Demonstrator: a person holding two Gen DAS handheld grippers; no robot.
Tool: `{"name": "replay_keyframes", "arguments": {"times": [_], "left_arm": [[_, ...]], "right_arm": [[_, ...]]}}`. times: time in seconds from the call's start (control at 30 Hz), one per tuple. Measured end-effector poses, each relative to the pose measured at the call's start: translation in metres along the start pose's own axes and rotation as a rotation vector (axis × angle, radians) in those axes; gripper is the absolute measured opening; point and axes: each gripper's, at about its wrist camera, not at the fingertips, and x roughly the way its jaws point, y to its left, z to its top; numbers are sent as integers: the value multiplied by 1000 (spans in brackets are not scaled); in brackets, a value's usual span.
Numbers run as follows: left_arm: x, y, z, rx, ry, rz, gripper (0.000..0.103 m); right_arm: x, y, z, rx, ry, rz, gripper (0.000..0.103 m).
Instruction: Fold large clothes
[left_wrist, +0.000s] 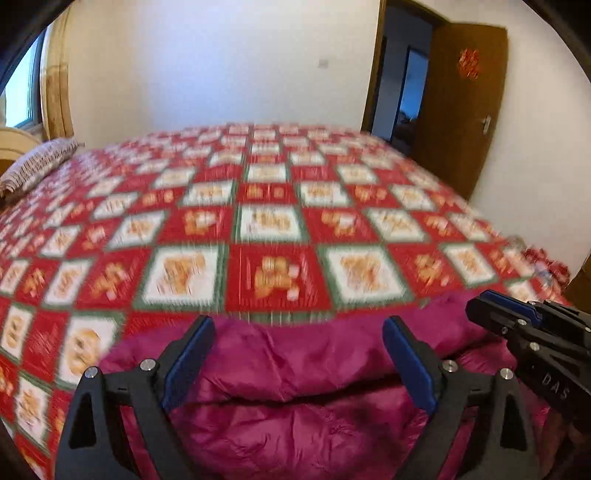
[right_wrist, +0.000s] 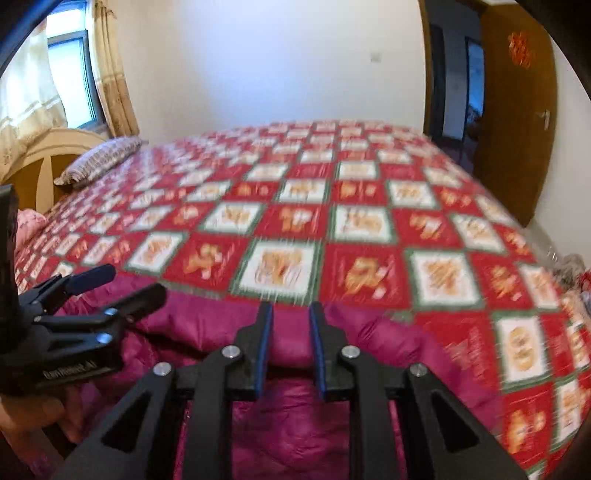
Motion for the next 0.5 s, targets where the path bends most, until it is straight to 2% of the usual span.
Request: {"name": "replay_keyframes", "arguments": {"times": [0.07, 0.17, 0.5], "left_arm": [[17, 6, -14, -25, 35, 18, 92], [21, 11, -22, -59, 42, 1, 92], [36, 7, -24, -27, 86, 46, 93]], "right_arm": [[17, 0, -13, -4, 42, 0, 21], [27, -4, -28, 1, 64, 11, 20], [33, -8, -32, 20, 77, 15, 20]]}}
